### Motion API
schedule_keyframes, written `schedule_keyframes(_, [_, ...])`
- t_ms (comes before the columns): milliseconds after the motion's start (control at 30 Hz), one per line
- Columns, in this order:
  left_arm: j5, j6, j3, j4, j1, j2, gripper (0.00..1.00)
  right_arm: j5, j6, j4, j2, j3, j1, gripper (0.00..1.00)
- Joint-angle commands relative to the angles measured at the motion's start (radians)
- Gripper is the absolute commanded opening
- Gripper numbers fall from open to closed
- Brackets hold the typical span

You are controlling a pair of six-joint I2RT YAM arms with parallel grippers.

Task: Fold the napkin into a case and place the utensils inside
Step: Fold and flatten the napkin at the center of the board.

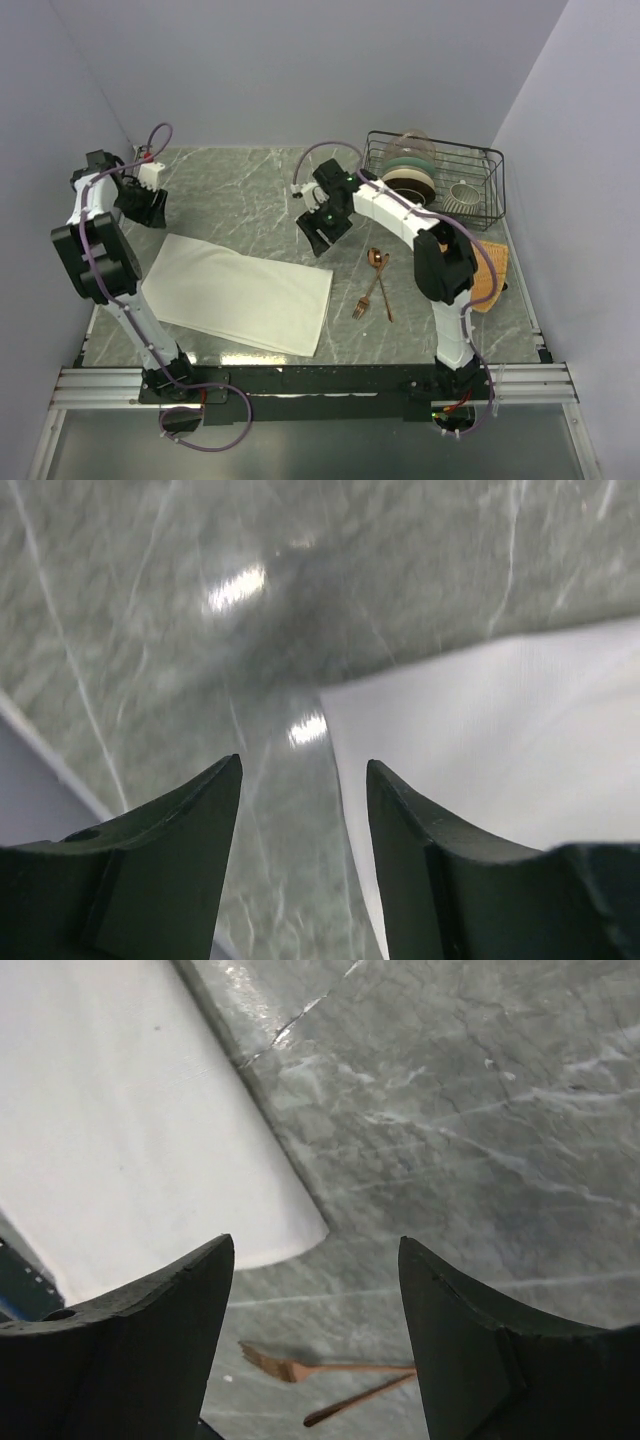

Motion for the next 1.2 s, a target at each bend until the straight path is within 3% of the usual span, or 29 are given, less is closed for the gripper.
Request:
schedule_keyframes(0, [0.083,-0.015,0.104,0.019,-0.037,0.068,0.58,0.02,-0.034,-0.006,0.069,0.065,0.013,0.73])
schedule_keyframes(467, [0.035,0.055,0.051,0.028,-0.096,0.167,0.54,-0.061,-0.077,-0.002,0.07,-0.082,0.039,0.69])
schedule_keyframes(867, [-0.011,0.121,0.023,-0.014,-0.091,0.182,0.28,-0.027,-0.078,0.051,0.049,-0.182,0.065,0.53])
schedule_keyframes(967, [-0.005,0.131,0.034,-0.035,-0.079,0.188,0.22,0.011,-0.084,0.058,0.043,-0.176,0.063,0.46])
schedule_keyframes(1067, [0.0,0.126,0.04,-0.041,-0.064,0.187,0.09,0.06,-0.093,0.064,0.043,-0.151,0.062,0.25])
schedule_keyframes(1100, [0.003,0.109,0.046,-0.04,-0.059,0.187,0.05,0.077,-0.096,0.071,0.046,-0.141,0.062,0.09])
schedule_keyframes(1167, [0.012,0.092,0.057,-0.04,-0.044,0.188,0.01,0.144,-0.106,0.077,0.053,-0.104,0.059,0.0])
